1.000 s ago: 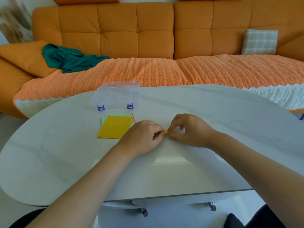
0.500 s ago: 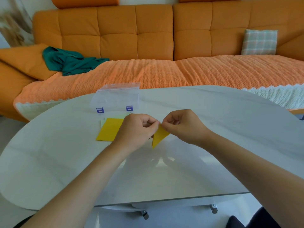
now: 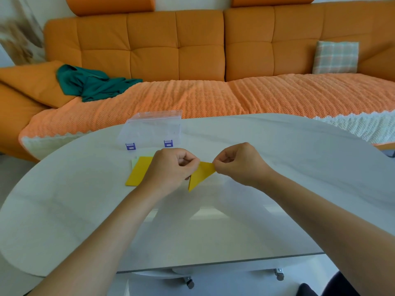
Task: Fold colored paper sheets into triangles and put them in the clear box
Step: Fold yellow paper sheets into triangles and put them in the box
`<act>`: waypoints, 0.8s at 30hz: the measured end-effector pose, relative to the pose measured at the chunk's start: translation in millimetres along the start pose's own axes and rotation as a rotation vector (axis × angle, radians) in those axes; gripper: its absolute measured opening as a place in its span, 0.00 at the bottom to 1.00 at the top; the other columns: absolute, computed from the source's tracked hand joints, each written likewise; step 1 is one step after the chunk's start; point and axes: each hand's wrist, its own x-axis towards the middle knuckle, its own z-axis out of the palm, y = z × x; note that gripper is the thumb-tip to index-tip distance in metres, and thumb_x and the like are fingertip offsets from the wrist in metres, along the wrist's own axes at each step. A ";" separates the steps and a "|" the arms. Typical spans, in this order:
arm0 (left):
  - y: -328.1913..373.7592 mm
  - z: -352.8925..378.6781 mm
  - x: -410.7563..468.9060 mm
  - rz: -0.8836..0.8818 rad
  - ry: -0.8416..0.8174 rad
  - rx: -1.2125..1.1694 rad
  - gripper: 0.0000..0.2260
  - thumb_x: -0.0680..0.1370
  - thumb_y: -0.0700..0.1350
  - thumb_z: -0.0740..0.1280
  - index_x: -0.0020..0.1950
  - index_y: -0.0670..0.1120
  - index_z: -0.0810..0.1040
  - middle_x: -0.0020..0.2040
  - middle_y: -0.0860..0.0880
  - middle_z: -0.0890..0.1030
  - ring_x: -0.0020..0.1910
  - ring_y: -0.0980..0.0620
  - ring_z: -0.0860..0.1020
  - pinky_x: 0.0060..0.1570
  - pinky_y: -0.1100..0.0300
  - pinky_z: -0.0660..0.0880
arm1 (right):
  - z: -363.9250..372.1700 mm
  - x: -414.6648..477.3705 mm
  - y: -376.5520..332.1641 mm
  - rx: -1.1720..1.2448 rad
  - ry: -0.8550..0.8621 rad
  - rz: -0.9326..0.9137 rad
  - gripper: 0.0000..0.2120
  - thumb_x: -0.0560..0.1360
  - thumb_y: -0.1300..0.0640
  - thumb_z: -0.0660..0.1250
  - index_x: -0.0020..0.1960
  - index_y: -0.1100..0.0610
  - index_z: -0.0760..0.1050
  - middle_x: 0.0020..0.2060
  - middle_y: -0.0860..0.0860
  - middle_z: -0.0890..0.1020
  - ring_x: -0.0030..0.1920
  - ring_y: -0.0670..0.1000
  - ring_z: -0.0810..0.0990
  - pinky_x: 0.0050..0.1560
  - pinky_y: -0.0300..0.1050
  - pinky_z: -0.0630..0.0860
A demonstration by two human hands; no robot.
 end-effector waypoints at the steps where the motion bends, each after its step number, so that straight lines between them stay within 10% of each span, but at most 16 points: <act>1: -1.8 -1.6 1.6 -0.008 0.007 -0.004 0.06 0.76 0.43 0.72 0.39 0.48 0.84 0.32 0.51 0.84 0.34 0.49 0.84 0.45 0.46 0.82 | -0.2 1.3 1.6 -0.010 0.011 -0.001 0.06 0.71 0.58 0.71 0.37 0.55 0.84 0.30 0.51 0.83 0.25 0.42 0.72 0.27 0.37 0.72; 10: -11.2 -8.4 5.8 -0.104 0.105 -0.009 0.08 0.78 0.43 0.70 0.39 0.48 0.84 0.33 0.51 0.85 0.35 0.52 0.85 0.48 0.48 0.82 | -2.3 10.7 14.5 -0.259 0.050 0.041 0.07 0.72 0.55 0.68 0.37 0.53 0.82 0.31 0.48 0.83 0.33 0.49 0.81 0.35 0.45 0.80; 24: -0.4 9.8 -7.0 -0.205 0.054 -0.283 0.06 0.79 0.44 0.70 0.44 0.47 0.85 0.36 0.47 0.86 0.38 0.44 0.85 0.47 0.43 0.82 | 10.8 4.2 -7.3 0.136 -0.035 0.063 0.06 0.76 0.55 0.71 0.41 0.54 0.83 0.30 0.46 0.80 0.30 0.40 0.75 0.30 0.32 0.69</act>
